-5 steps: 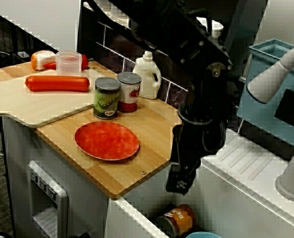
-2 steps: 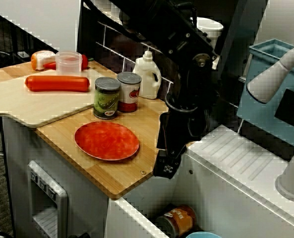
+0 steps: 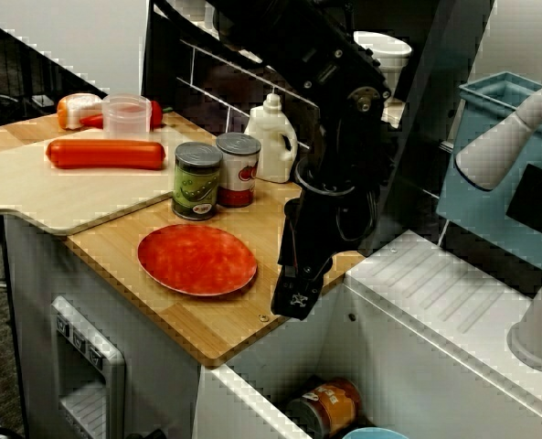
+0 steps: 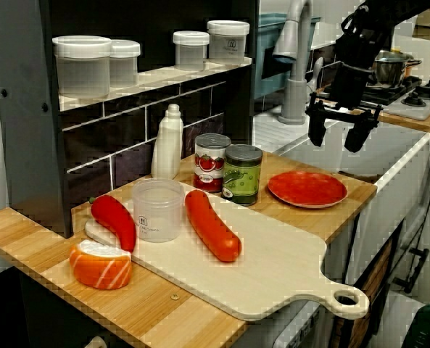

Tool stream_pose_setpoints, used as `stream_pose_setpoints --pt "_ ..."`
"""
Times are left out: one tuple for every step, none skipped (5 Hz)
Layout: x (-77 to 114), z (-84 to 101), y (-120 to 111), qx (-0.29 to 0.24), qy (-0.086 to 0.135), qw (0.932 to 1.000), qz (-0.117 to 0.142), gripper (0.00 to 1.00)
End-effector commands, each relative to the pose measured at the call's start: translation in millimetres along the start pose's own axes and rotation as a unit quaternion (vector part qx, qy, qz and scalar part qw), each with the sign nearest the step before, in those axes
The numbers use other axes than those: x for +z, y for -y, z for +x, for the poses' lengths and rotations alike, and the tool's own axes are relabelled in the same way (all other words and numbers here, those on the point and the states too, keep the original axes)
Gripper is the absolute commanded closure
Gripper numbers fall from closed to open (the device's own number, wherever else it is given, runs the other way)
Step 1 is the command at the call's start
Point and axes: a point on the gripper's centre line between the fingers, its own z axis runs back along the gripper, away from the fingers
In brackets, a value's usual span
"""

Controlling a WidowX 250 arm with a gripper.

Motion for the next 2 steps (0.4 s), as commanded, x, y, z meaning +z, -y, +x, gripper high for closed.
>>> stream_pose_setpoints --pt "33.1 -20.0 -36.7 0.049 0.039 0.9977 0.025 0.00" --pt "37.6 -36.7 -58.9 0.076 0.041 0.9959 0.025 0.00"
